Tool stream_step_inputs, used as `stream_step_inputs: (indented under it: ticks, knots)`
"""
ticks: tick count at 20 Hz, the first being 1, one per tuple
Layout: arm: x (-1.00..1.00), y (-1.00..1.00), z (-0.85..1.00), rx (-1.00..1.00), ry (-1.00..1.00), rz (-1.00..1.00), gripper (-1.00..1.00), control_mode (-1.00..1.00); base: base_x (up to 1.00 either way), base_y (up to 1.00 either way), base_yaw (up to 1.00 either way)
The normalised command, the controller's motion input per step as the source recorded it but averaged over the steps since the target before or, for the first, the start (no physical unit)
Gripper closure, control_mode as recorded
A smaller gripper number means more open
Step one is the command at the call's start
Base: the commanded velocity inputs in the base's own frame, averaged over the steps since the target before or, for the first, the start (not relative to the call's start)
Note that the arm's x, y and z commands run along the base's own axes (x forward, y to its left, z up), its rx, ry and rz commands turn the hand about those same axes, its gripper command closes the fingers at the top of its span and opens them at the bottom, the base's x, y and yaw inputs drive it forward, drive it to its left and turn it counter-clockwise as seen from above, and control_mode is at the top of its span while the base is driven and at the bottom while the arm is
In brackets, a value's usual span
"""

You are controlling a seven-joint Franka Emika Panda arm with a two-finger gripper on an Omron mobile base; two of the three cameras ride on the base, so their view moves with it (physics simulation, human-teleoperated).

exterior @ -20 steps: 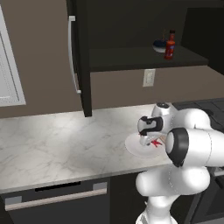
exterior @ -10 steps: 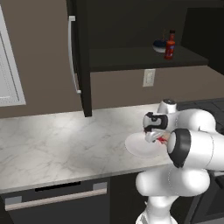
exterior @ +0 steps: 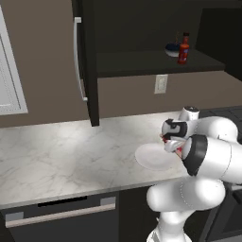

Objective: Pick the fish from the plate and place it on the cutting board. Then pick the condiment bottle from the cabinet and place it next to the cutting board.

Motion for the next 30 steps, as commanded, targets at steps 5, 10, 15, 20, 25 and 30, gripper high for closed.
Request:
stream_step_inputs:
  ticks: [5, 10, 15, 20, 25, 30]
  knots:
    - [0.0, -0.37, 0.0, 0.0, 0.0, 0.0, 1.0, -1.0, 0.0, 0.0, 0.0]
    - [0.0, -0.35, 0.0, 0.0, 0.0, 0.0, 1.0, -1.0, 0.0, 0.0, 0.0]
    - [0.01, -0.32, 0.0, 0.0, 0.0, 0.0, 1.0, -1.0, 0.0, 0.0, 0.0]
    - [0.05, -0.2, -0.02, 0.0, 0.0, 0.0, 1.0, -1.0, 0.0, 0.0, 0.0]
    - [0.07, -0.15, -0.08, 0.0, 0.0, 0.0, 1.0, -1.0, 0.0, 0.0, 0.0]
    - [0.05, -0.1, -0.14, 0.0, 0.0, 0.0, 1.0, -1.0, 0.0, 0.0, 0.0]
